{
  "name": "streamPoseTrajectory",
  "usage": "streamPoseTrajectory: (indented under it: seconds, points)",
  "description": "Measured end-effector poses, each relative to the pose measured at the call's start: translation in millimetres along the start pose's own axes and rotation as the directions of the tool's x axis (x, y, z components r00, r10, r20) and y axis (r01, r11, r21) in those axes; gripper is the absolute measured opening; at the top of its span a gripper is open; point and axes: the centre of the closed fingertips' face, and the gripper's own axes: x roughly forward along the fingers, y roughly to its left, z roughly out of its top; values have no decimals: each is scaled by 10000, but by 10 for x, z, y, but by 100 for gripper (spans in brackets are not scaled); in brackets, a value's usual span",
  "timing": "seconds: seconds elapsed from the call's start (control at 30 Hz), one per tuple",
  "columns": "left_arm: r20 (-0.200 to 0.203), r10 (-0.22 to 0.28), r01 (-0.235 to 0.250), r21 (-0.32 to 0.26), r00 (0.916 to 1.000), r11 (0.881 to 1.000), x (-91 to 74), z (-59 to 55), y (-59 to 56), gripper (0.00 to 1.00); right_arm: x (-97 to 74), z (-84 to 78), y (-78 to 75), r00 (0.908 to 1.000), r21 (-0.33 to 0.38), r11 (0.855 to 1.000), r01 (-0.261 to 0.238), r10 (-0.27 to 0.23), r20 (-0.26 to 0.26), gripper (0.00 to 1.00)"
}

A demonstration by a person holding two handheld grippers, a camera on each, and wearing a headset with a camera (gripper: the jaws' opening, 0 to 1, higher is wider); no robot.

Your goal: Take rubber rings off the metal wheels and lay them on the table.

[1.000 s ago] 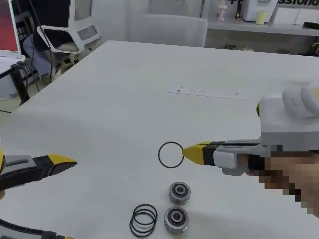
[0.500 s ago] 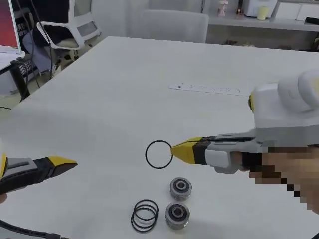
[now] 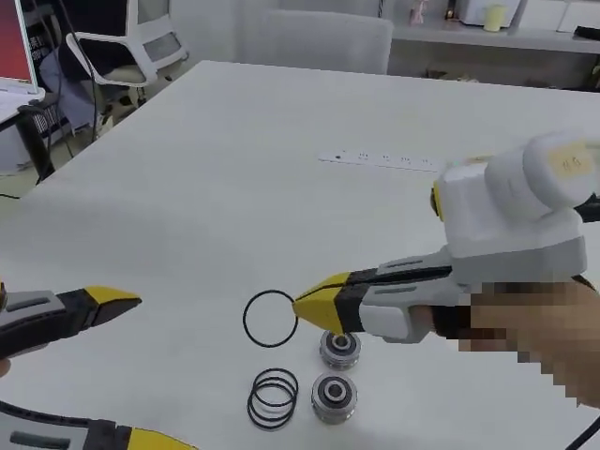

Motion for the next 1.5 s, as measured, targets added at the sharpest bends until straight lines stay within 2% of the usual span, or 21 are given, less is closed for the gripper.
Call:
streamPoseTrajectory:
  seconds: [0.1,0.27,0.53,0.7,0.9,0.97,1.3,1.4,1.5]
  points:
    - [-138,4,-1,175,9999,9998,7,-15,-8,88,24,-34,22,9998,-153,9999,-61,58,-190,0]
    - [-120,-30,30,19,9999,10000,11,-18,-11,87,94,-141,96,9974,-393,9986,-346,320,-653,0]
    - [-221,40,-42,-83,9997,10000,17,-45,15,87,219,-362,135,9868,-789,9955,-527,398,-1571,0]
    - [-261,24,-27,-132,9997,9999,20,-54,13,87,268,-480,76,9799,-964,9948,-329,131,-1991,0]
    - [-421,4,-12,-187,9991,9998,24,-90,22,87,306,-593,-16,9755,-545,9985,-3,-117,-2199,0]
    - [-441,20,-27,-157,9990,9999,24,-92,25,86,317,-649,-49,9715,-443,9990,102,-204,-2362,0]
    - [-584,-44,27,-282,9983,9996,32,-126,20,85,357,-807,-156,9559,-816,9953,520,-733,-2845,0]
    - [-561,-67,51,-286,9984,9996,33,-122,16,85,356,-839,-190,9499,-1249,9903,604,-955,-2976,0]
    - [-604,-81,63,-299,9981,9995,34,-131,15,85,370,-840,-203,9498,-1299,9895,633,-997,-2965,0]
